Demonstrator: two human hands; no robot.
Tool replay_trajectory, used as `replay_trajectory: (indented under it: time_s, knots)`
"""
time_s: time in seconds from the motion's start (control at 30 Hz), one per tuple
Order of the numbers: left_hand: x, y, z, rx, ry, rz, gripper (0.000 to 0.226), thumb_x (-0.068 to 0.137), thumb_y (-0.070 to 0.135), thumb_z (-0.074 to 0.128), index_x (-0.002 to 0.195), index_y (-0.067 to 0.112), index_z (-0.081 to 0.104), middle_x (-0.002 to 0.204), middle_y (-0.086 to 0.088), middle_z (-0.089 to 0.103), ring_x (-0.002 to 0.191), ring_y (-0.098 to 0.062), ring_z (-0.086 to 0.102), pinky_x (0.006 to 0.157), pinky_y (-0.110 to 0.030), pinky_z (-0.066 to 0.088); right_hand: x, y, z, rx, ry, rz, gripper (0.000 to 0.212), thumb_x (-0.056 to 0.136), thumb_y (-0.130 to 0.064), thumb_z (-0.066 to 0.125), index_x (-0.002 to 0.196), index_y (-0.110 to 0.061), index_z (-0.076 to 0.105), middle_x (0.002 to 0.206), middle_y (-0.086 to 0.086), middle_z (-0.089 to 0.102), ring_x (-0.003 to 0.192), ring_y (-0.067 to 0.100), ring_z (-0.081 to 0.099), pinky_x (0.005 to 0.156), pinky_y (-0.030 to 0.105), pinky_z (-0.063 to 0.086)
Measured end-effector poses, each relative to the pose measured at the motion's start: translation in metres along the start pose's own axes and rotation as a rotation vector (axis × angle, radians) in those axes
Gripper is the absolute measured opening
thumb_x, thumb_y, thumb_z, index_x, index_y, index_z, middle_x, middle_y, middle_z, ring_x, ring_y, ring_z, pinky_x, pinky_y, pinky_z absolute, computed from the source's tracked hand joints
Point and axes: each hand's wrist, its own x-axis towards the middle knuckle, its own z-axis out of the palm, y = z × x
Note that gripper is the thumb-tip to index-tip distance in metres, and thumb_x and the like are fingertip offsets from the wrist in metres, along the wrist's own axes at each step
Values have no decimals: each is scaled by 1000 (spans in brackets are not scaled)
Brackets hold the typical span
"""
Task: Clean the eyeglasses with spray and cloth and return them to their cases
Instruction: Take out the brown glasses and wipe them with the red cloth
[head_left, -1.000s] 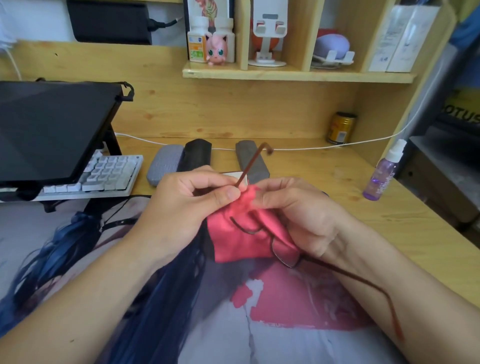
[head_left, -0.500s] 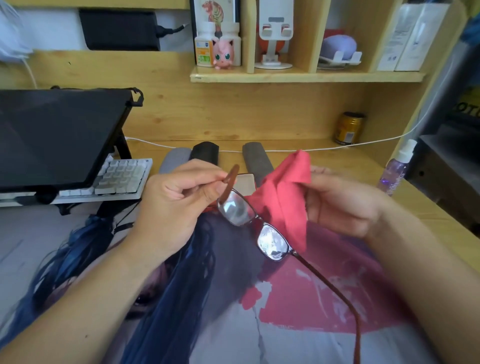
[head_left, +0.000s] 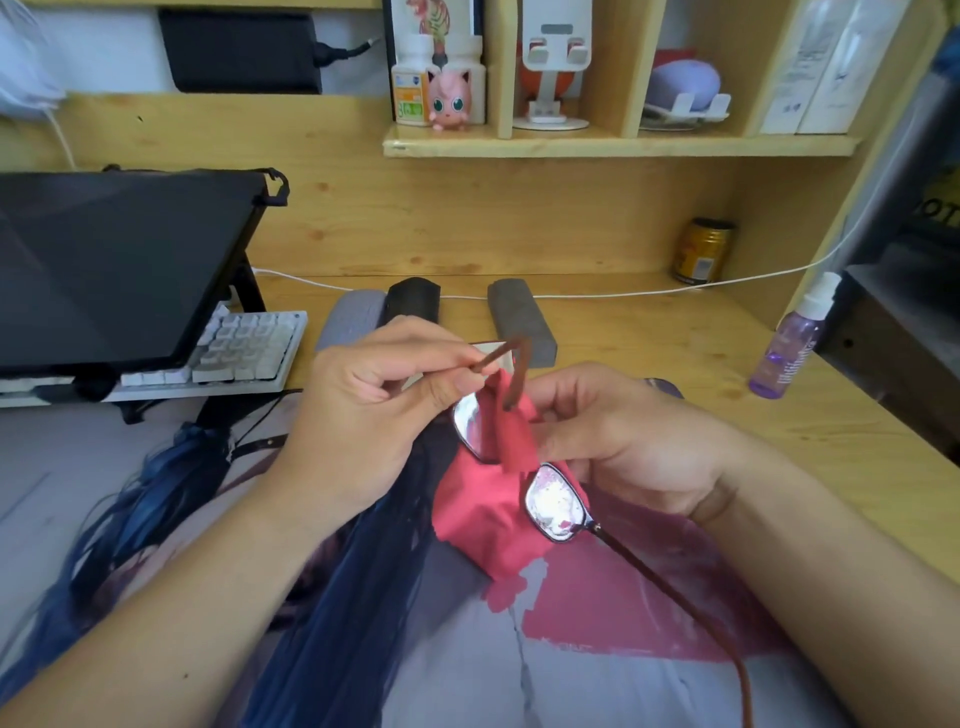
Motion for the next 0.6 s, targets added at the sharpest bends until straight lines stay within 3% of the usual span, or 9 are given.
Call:
replay_trajectory:
  time_s: [0.13,0.23,0.3,0.43,0.6]
  knots:
    - [0,-3,4,3,-6,-50,14,83,25,76,97,24,79,87,3,69,82,-17,66,75,-28,52,6,3,6,-56,122,-32,25,75,19,66,80,-5,69,72,6,66,63,13,62,63,23,49]
    - [-1,-2,9,11,-14,-50,13,81,27,75,93,31,80,88,-5,69,84,-21,67,79,-39,55,9,9,6,-72,183,-20,21,85,13,63,77,-7,65,64,4,56,56,10,51,58,22,41]
    - [-2,-1,11,22,-23,-61,12,81,28,75,90,33,80,87,-7,69,83,-24,67,78,-47,54,8,9,7,-41,101,-5,23,87,17,57,86,-4,66,71,5,60,61,11,56,62,23,45]
    - [-3,2,10,31,-46,-91,12,81,24,79,86,34,80,87,-8,69,81,-23,68,76,-46,54,1,2,-3,86,-155,120,36,79,20,57,105,-2,66,91,10,69,74,15,69,71,26,57]
    - [-5,2,18,-23,-45,-170,17,82,15,74,88,29,81,85,-5,69,85,-17,67,83,-31,52,-3,-3,-3,49,-163,196,29,85,14,56,79,-10,71,71,3,68,60,10,66,60,22,54]
